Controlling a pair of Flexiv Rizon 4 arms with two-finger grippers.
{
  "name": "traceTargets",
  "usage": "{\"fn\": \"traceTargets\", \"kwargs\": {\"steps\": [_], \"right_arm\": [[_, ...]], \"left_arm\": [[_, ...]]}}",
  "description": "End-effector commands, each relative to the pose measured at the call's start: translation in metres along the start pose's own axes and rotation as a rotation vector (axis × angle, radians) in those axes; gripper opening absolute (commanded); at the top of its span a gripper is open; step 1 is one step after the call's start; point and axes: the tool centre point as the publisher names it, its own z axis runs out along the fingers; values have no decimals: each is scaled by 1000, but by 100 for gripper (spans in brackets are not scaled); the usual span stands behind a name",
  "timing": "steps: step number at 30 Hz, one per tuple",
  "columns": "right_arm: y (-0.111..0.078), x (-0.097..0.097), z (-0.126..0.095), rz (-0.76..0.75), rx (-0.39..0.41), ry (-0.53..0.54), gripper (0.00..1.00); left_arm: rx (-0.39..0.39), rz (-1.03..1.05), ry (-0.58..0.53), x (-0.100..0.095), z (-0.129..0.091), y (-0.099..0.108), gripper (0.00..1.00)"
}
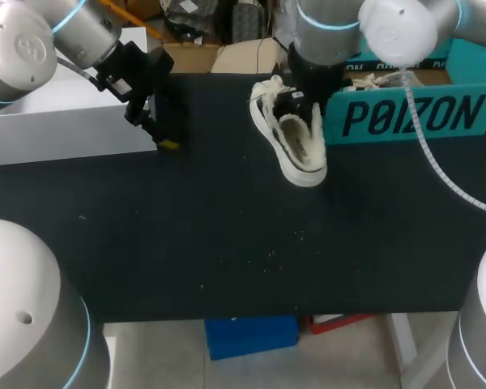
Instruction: Take the shoe out of the shoebox, open the shoe tongue, remove and reinsert the insole, then place the shoe into the shoebox
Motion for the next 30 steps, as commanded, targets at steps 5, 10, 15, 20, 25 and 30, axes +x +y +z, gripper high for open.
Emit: {"fn": "traceTargets", "kwargs": {"steps": [5,10,15,20,25,30], "right_arm": [[9,-47,-135,-1044,142,23,0],[9,-47,-135,-1044,142,23,0],[9,-47,-135,-1044,142,23,0],[9,-47,-135,-1044,142,23,0],[15,-48,-121,-1138,106,-11,0],[37,-77,-117,-1235,90,-58,0]], "left_arm": [[-3,0,-1,0,0,0,100],[-3,0,-1,0,0,0,100],[-3,0,-1,0,0,0,100],[-3,0,-1,0,0,0,100],[-3,0,-1,0,0,0,100],[-3,0,-1,0,0,0,100]]}}
